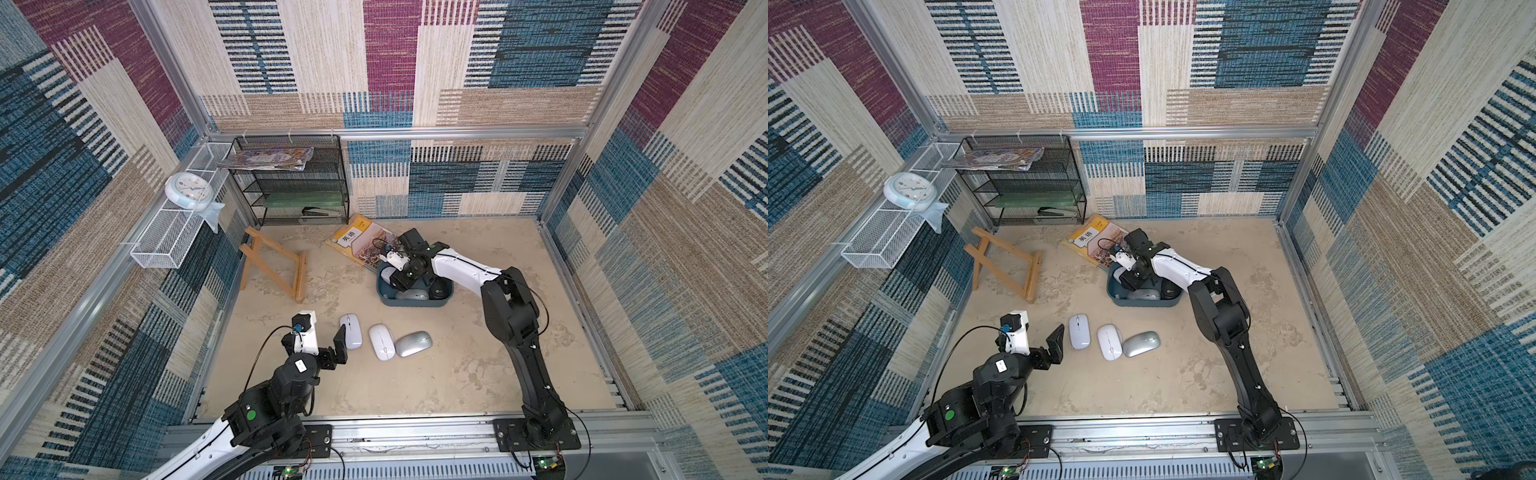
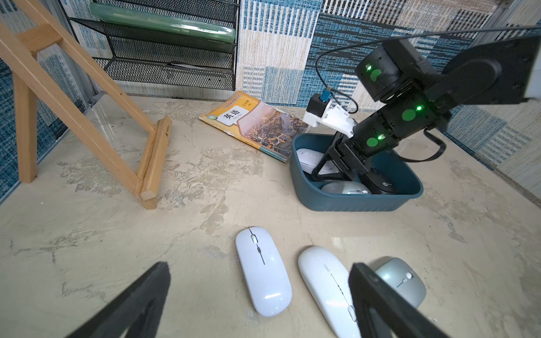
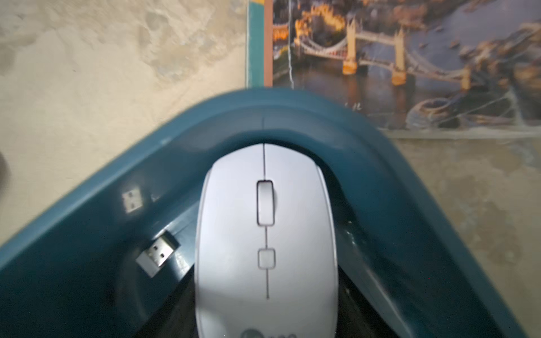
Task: Take out the mouse from the storage box
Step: Pick up the mouse from the storage box.
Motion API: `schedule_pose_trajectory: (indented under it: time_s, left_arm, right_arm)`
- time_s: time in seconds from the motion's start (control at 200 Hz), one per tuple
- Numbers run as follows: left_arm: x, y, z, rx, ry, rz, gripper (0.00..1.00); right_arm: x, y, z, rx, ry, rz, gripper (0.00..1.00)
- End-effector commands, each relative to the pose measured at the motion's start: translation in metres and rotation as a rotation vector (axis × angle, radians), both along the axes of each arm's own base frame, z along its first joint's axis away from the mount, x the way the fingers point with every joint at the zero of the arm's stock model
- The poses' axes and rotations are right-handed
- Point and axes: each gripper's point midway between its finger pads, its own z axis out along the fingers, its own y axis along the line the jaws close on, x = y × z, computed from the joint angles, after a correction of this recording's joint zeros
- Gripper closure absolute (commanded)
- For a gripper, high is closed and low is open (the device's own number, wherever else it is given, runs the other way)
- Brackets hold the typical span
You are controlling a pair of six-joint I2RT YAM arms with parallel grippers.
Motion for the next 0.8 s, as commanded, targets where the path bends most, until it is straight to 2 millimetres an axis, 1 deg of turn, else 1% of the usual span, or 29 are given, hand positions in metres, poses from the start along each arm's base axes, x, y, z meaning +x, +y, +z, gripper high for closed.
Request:
schedule_pose_trajectory:
  time_s: [0.0, 0.125, 0.215, 0.401, 0.556, 0.796]
  left_arm:
    - [0.002, 0.003, 0.003, 0.005, -0.011, 0.018, 0.01]
    - [0.002, 0.003, 0.002, 0.007, -0.011, 0.019, 0.01]
    - [0.002, 0.003, 0.002, 0.007, -0.011, 0.021, 0.01]
    - [0.003, 0.002, 0.001, 0.014, -0.009, 0.022, 0.01]
    - [0.005, 0.0, -0.001, 0.026, -0.002, 0.02, 0.01]
    - [0.007, -0.004, -0.006, 0.046, 0.011, 0.015, 0.01]
  right_arm:
    - [0.001, 0.004, 0.025, 0.054, -0.041, -0.012, 0.51]
    - [-0.004, -0.001, 0.045, 0.082, -0.067, -0.042, 0.53]
    - [-0.01, -0.009, 0.06, 0.1, -0.084, -0.069, 0.53]
    - [-0.034, -0.025, 0.085, 0.143, -0.087, -0.126, 0.55]
    - [-0.06, -0.044, 0.099, 0.159, -0.098, -0.204, 0.56]
    - [-0.1, -0.07, 0.106, 0.196, -0.093, -0.3, 0.56]
